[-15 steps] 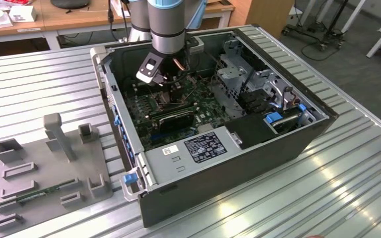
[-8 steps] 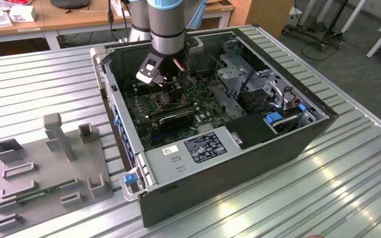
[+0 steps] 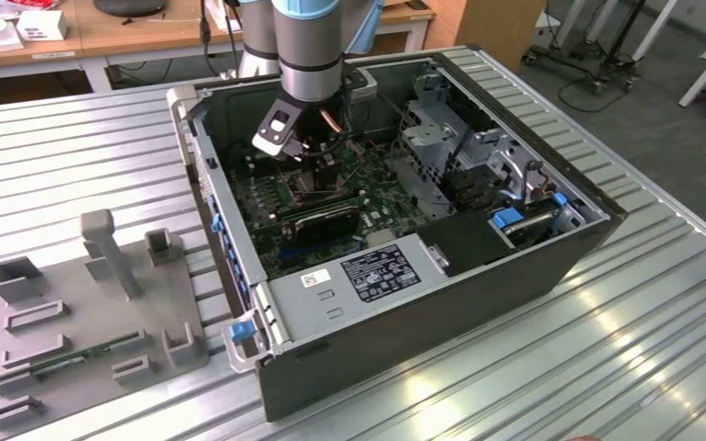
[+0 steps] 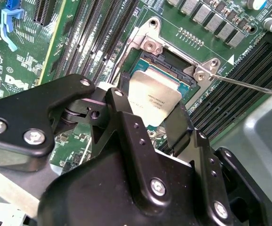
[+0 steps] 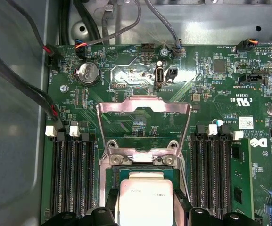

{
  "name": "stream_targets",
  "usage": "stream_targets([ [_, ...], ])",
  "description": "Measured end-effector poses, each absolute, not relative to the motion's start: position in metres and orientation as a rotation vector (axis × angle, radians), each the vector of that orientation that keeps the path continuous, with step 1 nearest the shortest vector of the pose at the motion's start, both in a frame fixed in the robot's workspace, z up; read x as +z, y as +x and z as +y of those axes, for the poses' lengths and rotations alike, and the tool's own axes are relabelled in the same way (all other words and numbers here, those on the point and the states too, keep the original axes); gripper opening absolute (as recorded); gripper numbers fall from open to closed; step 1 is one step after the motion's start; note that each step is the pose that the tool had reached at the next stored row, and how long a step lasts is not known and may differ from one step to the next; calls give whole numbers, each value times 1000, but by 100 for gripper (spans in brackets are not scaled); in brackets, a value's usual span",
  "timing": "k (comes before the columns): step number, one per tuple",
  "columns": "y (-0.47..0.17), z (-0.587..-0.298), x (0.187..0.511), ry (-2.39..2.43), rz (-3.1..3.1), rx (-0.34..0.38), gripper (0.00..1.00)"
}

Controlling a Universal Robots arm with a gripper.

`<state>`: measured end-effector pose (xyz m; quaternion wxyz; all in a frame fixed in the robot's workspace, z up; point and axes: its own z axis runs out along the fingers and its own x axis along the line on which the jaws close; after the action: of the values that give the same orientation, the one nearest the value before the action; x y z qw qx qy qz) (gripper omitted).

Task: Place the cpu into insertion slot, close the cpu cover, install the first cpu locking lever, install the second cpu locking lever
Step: 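Place the cpu into insertion slot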

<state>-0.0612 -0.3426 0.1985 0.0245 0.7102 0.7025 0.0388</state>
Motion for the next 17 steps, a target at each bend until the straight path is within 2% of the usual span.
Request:
stream_targets([
  [17, -63, -339, 194, 2203, 2167, 120, 54],
])
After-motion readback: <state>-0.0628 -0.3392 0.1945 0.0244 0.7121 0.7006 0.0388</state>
